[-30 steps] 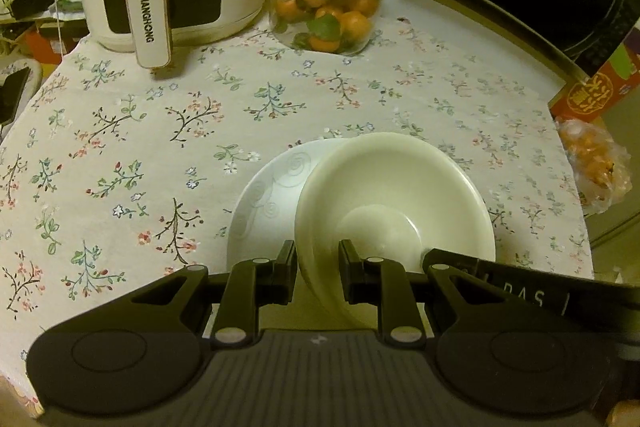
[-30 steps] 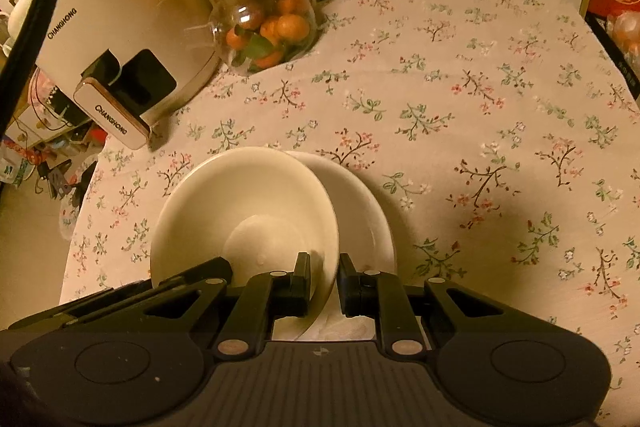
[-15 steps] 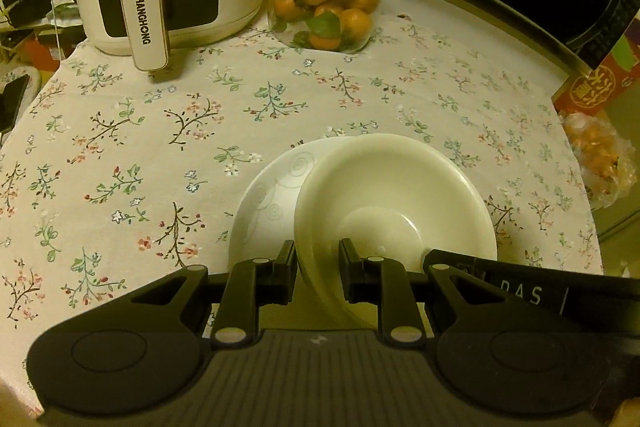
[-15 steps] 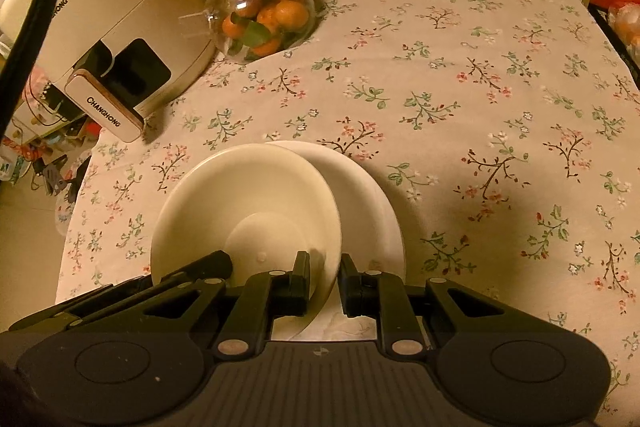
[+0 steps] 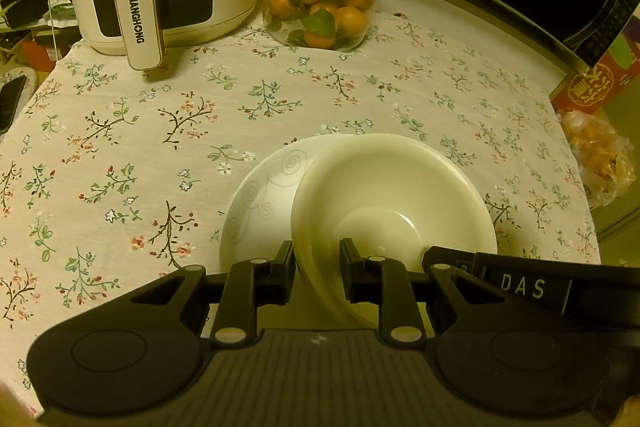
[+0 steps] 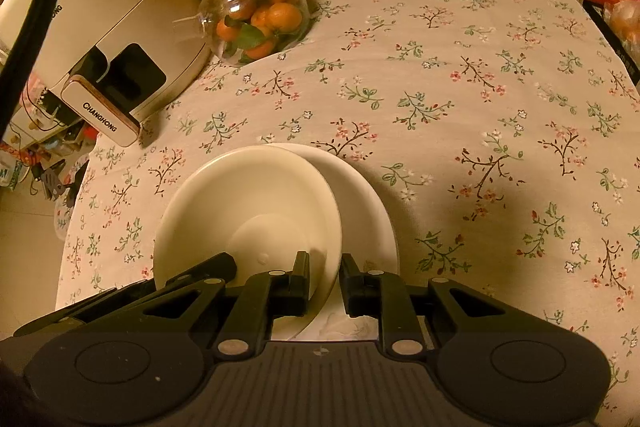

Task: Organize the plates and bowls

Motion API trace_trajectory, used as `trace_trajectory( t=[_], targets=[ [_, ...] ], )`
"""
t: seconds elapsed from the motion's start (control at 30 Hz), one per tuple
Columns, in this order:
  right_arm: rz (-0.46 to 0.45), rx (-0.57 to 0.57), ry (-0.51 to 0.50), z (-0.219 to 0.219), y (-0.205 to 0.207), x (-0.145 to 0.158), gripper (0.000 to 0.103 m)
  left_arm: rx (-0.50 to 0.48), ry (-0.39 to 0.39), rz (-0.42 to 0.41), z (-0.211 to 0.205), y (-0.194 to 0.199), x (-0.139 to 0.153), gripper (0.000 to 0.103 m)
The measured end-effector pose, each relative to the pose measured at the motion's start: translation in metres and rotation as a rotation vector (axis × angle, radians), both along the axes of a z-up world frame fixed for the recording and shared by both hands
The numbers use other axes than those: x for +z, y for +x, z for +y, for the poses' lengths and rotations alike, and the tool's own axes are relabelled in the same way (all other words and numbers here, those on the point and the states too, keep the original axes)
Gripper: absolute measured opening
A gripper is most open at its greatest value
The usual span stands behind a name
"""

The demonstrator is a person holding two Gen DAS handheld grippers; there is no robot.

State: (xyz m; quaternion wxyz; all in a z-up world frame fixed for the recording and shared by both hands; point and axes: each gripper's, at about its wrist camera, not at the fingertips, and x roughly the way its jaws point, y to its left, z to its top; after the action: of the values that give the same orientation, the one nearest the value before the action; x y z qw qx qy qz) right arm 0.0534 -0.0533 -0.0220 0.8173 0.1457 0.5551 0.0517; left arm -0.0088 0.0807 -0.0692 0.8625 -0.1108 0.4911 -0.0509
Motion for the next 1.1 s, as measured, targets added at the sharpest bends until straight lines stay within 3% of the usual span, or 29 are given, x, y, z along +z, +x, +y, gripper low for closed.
trace_trajectory(
  t=[0.23,0.8,0.97,1.1],
  targets=[
    [0.001,-0.002,0.0,0.0,0.0,0.0,0.018,-0.002,-0.002,0.001,-0.001,0.0,0.0,0.022],
    [-0.023,-0.021,0.008,-0.005,-0.002,0.008,0.025,-0.003,-0.005,-0.034,0.003,-0.005,0.011,0.04],
    [-0.058,-0.04,0.022,-0.015,-0.012,0.014,0.034,-0.006,0.039,-0.079,0.003,-0.021,0.027,0.054],
    [-0.088,-0.04,0.02,-0.022,-0.026,0.023,0.036,-0.008,0.087,-0.122,0.005,-0.041,0.044,0.057]
  ],
)
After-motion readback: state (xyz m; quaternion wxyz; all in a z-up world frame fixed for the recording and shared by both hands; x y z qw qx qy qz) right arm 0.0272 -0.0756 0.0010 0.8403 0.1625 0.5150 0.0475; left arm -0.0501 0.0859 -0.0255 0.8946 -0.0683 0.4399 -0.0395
